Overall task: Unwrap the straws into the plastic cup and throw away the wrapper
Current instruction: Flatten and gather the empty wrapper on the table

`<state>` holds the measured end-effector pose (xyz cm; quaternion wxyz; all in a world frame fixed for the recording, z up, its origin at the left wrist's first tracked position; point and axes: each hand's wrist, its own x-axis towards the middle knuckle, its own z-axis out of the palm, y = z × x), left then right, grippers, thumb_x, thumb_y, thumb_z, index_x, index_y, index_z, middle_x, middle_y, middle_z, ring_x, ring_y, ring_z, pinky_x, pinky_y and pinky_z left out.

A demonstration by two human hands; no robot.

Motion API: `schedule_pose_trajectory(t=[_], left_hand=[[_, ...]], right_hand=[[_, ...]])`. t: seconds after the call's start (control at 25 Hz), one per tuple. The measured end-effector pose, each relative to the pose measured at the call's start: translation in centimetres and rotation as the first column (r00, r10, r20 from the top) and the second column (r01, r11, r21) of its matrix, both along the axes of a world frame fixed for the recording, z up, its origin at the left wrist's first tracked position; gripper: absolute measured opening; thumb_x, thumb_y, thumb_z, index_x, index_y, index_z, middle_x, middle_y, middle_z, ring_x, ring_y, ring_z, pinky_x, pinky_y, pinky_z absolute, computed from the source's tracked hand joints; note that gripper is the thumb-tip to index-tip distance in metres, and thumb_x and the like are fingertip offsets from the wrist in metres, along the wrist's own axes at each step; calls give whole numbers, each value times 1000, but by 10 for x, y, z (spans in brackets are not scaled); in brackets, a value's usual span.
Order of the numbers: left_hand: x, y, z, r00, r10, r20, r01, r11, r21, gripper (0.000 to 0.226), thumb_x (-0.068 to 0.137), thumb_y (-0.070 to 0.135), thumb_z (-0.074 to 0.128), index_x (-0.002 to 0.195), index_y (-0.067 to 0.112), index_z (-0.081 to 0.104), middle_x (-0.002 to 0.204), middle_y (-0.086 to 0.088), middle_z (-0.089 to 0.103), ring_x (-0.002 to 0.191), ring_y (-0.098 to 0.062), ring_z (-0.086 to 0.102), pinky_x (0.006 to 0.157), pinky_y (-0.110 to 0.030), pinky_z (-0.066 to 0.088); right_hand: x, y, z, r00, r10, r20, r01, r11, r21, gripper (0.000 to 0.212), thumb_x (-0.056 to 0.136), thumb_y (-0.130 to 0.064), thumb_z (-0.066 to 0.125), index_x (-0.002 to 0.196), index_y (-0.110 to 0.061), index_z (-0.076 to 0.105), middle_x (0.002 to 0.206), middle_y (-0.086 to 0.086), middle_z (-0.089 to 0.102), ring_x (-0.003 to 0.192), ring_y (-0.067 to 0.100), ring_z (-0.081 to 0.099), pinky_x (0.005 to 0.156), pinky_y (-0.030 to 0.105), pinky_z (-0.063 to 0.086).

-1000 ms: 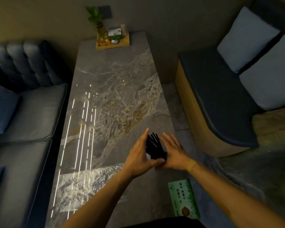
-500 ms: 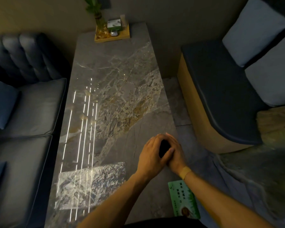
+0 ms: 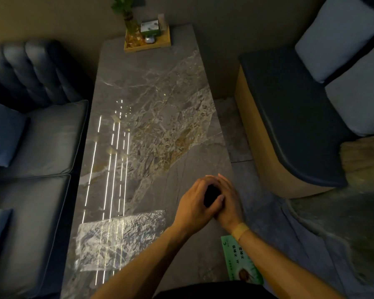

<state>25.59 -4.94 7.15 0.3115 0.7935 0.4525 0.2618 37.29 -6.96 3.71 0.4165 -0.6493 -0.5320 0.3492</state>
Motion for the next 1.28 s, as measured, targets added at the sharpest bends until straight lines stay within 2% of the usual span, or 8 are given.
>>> schedule_pose_trajectory(t=[0.08, 0.2, 0.4, 0.72, 0.84, 0.96, 1.16, 1.28], left_hand=[[0, -3, -3, 999, -1, -36, 0, 1000, -23, 30, 90, 37, 57, 118, 25, 52, 116, 4, 58, 101, -10, 56, 79, -30, 52], [1, -3, -4, 997, 20, -73, -23, 999, -41, 29, 91, 36, 57, 117, 26, 52, 116, 4, 58, 100, -11, 56, 78, -34, 53], [3, -2, 1, 999, 29, -14, -28, 999, 41, 29, 91, 38, 55, 118, 27, 51, 116, 6, 59, 100, -7, 56, 78, -20, 49], [1, 1, -7, 996, 69, -62, -65, 996, 59, 19, 90, 37, 58, 104, 24, 57, 107, 4, 58, 91, -9, 55, 72, -21, 49], [14, -1, -10, 988, 138, -64, -132, 988, 81, 17, 91, 36, 58, 96, 20, 61, 102, 1, 58, 81, -11, 56, 64, -23, 48], [14, 1, -17, 963, 267, -29, -266, 963, 54, 13, 91, 28, 60, 90, 15, 60, 95, -1, 58, 73, -10, 54, 60, -24, 46], [2, 10, -19, 874, 458, 162, -452, 889, -70, 6, 91, 19, 62, 89, 21, 57, 85, 9, 53, 78, 5, 53, 66, -8, 40], [1, 5, -23, 854, 487, 183, -466, 872, -148, 4, 95, 22, 57, 92, 25, 55, 88, 6, 55, 79, -1, 55, 66, -16, 44]], right_hand=[[0, -1, -2, 1000, 16, 10, -15, 998, -68, 50, 76, -45, 45, 124, -31, 49, 132, -12, 49, 134, 28, 43, 109, 53, 38], [5, 0, -7, 996, 54, 74, -49, 997, -65, 49, 77, -30, 50, 126, -25, 55, 138, -2, 50, 134, 28, 44, 107, 55, 39], [1, 2, 3, 998, -16, 65, 16, 1000, 1, 44, 79, -41, 47, 123, -40, 48, 136, -5, 49, 132, 31, 45, 106, 55, 40], [2, -3, -13, 942, 97, 322, -54, 989, -141, 60, 73, -28, 66, 131, -18, 50, 137, 5, 52, 128, 23, 49, 108, 42, 41], [3, -4, -16, 910, 124, 396, -61, 984, -169, 65, 76, -31, 61, 137, -19, 40, 137, 5, 51, 126, 22, 51, 107, 34, 40], [7, -3, -14, 918, 164, 361, -70, 963, -261, 72, 70, -46, 59, 136, -30, 35, 145, 0, 42, 130, 22, 44, 105, 41, 43], [8, -5, -19, 892, 208, 402, -107, 960, -259, 76, 66, -58, 66, 134, -41, 36, 152, 0, 31, 131, 29, 40, 99, 47, 46], [9, -6, -21, 898, 206, 390, -105, 959, -264, 80, 65, -67, 55, 136, -36, 37, 153, -1, 28, 132, 29, 40, 100, 48, 47]])
